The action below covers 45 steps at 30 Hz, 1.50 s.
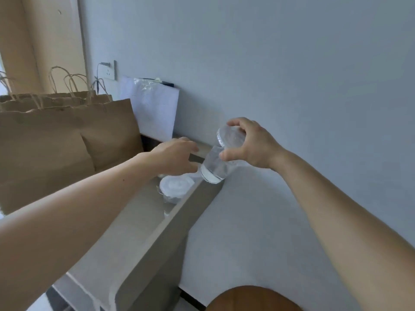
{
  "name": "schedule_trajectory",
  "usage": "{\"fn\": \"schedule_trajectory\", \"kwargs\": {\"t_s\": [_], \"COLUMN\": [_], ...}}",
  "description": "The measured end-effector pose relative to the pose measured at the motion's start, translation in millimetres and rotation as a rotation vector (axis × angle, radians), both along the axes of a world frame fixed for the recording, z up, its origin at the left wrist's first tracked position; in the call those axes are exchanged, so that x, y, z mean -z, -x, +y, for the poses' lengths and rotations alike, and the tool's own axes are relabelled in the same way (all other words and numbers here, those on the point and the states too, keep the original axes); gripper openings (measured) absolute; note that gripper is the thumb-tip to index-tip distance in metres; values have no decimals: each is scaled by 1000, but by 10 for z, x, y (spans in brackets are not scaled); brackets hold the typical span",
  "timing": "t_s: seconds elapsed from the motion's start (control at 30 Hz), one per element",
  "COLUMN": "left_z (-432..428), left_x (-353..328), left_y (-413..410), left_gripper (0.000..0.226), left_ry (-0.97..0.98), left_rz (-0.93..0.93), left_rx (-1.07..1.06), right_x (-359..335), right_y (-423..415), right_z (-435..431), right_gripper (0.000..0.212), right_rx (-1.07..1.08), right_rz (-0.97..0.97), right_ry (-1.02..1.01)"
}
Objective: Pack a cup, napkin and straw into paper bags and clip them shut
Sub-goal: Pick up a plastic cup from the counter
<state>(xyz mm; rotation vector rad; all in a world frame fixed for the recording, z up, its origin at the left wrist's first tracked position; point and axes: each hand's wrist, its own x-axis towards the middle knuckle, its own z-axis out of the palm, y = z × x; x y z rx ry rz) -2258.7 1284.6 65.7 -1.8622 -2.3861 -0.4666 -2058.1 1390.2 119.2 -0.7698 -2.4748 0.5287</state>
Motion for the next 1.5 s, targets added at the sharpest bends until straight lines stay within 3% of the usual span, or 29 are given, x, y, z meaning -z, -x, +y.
{"fn": "schedule_trajectory", "kwargs": {"t_s": [0.2,0.43,0.67,0.83,0.97,1.1,1.23,1.37,1.5], "left_z": [609,998,822,553,409,320,283,233,228], "left_x": [396,1323,2453,2999,3286,3500,3668,3843,3951], "left_y": [-1142,-2369,-3133,-3492,-3737,-3839,-3796,-3706,-3638], "left_gripper": [54,60,74,82,87,58,28,29,27], "left_ry": [110,315,645,918,970,886,837,904,837], "left_rz": [-21,-122,-195,-274,-285,-306,-444,-664,-818], "left_rx": [162,302,334,367,318,212,28,-102,-248], "right_x": [470,1508,2435,2784,2972,3133,3228,3243,3192], "right_y": [-1318,-2566,-3183,-3270,-3222,-3231,-3316,-3451,-3550], "right_z": [220,388,461,450,444,397,364,388,421], "right_gripper": [93,97,96,111,101,97,96,94,95], "right_rx": [202,402,477,465,451,440,449,401,304], "right_rz": [-54,-196,-277,-267,-222,-201,-178,-214,-377], "right_ry": [106,257,421,476,503,522,554,563,513]}}
